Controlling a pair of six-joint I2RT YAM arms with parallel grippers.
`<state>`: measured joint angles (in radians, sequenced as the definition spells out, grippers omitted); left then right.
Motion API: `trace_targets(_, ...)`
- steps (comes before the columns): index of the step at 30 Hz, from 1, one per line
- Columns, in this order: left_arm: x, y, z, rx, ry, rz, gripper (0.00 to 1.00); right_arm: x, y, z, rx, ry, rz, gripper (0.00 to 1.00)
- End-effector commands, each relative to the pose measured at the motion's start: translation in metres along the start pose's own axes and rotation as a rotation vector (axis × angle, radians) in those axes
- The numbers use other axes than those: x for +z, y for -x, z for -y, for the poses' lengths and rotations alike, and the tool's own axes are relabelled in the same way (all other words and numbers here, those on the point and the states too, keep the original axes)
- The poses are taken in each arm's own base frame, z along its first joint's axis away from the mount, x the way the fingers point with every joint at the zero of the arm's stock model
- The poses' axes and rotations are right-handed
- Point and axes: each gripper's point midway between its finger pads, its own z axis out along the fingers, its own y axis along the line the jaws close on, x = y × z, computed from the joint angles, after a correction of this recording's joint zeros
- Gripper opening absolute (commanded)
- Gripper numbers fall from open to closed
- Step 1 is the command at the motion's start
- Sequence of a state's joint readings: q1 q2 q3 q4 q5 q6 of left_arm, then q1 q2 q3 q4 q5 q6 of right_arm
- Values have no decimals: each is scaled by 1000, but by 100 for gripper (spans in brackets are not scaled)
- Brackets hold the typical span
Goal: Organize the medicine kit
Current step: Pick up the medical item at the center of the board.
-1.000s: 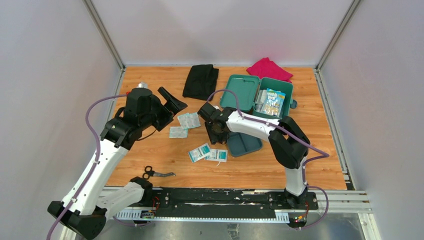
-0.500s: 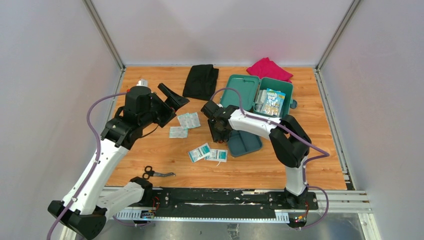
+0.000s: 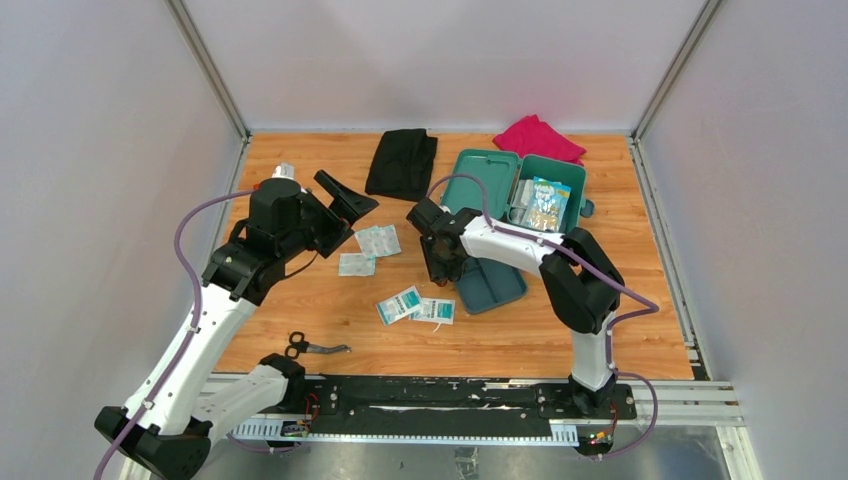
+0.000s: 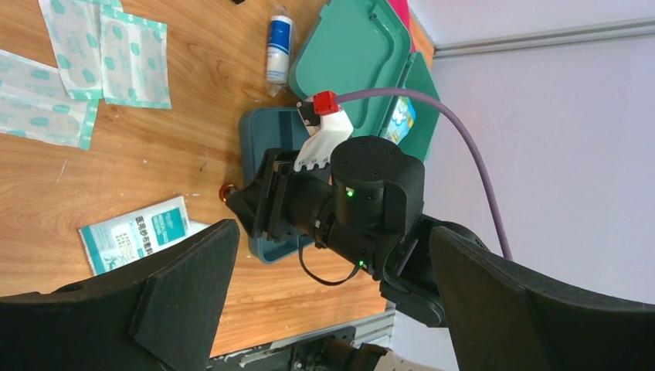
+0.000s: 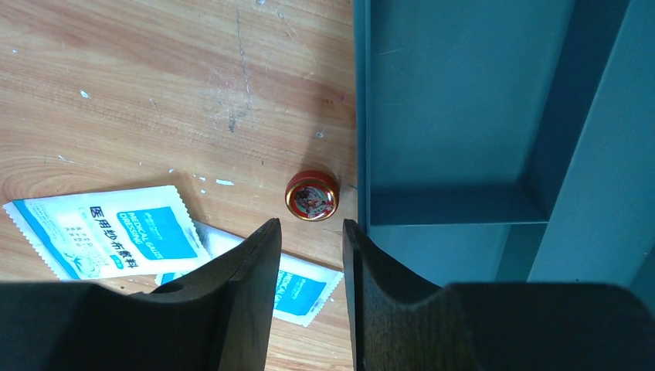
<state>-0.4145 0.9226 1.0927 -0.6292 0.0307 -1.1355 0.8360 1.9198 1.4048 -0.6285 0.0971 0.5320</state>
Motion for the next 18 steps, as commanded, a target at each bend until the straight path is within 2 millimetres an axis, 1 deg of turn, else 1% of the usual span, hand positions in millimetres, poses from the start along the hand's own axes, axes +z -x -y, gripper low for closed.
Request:
trace_targets(1,-5,3,8,-18,-30,12,100,6,-6,17,17,-49,-33,40)
trace_targets(4,-4,2,8,-12,-30,5,100,8,-8,18,18,-54,-40,40)
trace_targets(9,-5,6,-15,23,51,45,100,13,-11,18,19,-46,-56,40)
trace_targets(11,-8,10,-20,32,65,71,100,15,-12,19,20,-44,-62,41)
trace_targets(18,-11,13,-25,56,72,98,100,24,-16,20,32,-12,-80,42)
